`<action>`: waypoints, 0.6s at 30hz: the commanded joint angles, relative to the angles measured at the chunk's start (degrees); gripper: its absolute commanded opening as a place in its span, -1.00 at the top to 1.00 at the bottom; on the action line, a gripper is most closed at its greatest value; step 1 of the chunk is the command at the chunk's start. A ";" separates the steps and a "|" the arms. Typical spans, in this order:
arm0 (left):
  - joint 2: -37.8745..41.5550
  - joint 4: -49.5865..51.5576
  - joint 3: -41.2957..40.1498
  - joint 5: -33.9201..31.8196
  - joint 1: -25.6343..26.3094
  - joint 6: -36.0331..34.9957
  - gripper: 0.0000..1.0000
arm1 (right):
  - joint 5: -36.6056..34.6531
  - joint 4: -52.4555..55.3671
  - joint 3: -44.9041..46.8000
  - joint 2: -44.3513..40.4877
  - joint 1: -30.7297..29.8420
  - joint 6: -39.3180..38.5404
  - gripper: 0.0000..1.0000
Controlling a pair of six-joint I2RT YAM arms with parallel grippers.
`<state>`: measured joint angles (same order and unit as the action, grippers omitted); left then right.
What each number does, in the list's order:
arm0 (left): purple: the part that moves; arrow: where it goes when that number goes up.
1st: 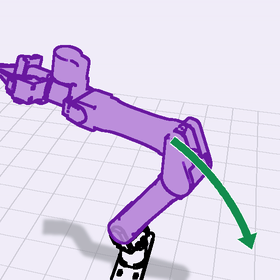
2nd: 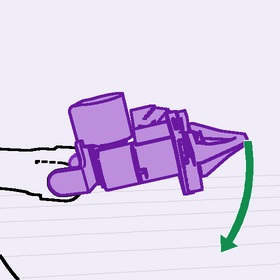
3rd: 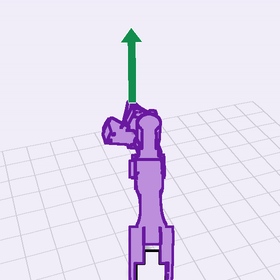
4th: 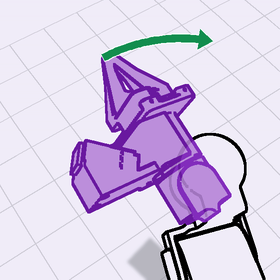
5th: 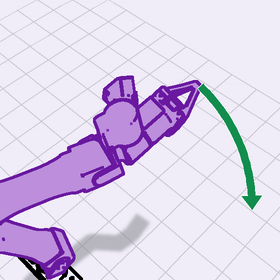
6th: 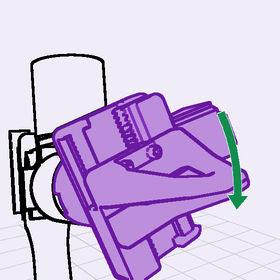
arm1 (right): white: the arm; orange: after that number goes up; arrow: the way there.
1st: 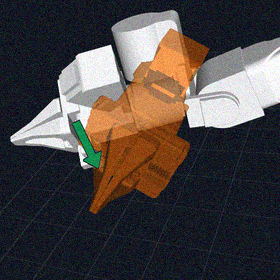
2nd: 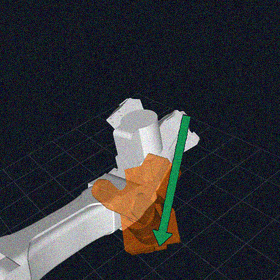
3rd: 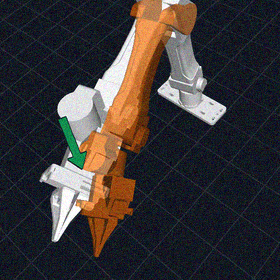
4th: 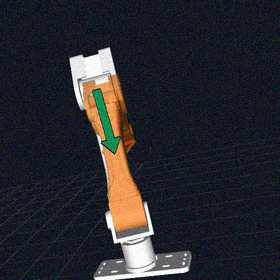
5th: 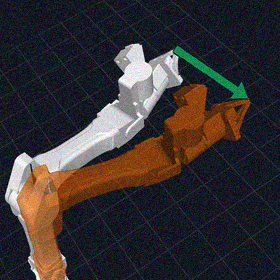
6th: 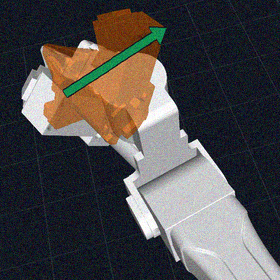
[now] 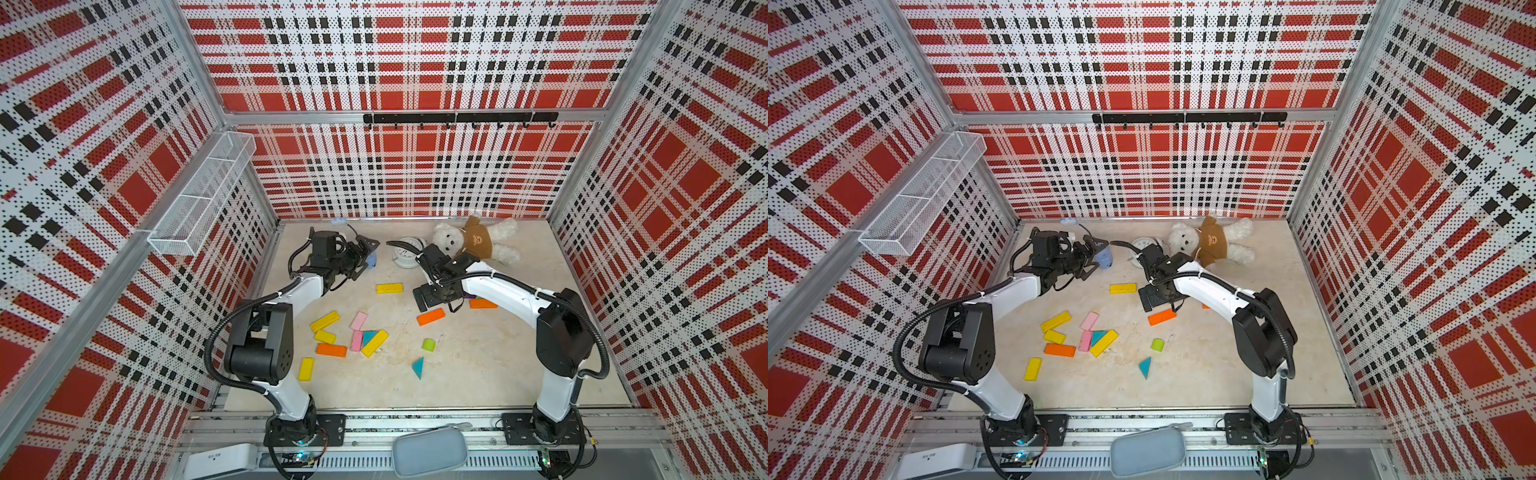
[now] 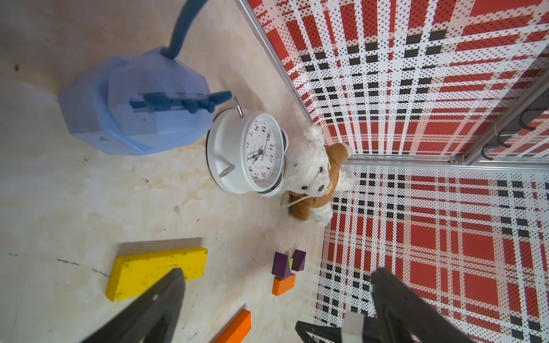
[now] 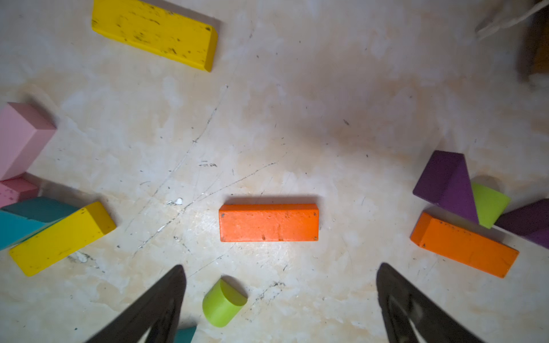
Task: Assemble a carrot with building blocks
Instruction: Pick up the building block from the center of the board.
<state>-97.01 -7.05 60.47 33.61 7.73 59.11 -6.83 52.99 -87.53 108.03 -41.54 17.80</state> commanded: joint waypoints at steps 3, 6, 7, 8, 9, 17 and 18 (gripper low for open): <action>1.56 -0.25 0.36 0.08 0.80 0.13 -0.99 | 2.37 0.43 -0.67 4.40 0.15 -0.91 -1.00; 1.41 -0.25 0.35 0.06 1.11 0.03 -0.99 | 4.63 -0.41 -0.75 6.37 0.30 -1.19 -1.00; 1.34 -0.25 0.35 0.06 1.24 -0.02 -0.99 | 5.10 -0.73 -0.69 6.81 0.27 -1.22 -0.99; 1.30 -0.25 0.35 0.06 1.33 0.01 -0.99 | 5.25 -1.02 -0.71 7.27 0.32 -1.13 -1.00; 1.21 -0.25 0.35 0.10 1.50 0.04 -0.99 | 5.32 -1.13 -0.86 7.84 0.32 -0.95 -1.00; 0.73 -0.24 0.44 0.27 2.03 0.04 -0.99 | 6.03 -2.38 0.00 9.90 0.67 0.60 -0.99; 0.70 -0.25 0.48 0.30 2.05 0.10 -0.99 | 6.45 -2.80 0.30 9.92 0.65 1.01 -1.00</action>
<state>-97.01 -7.05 60.47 33.61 9.39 59.11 -1.48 51.88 -87.53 116.90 -41.12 17.63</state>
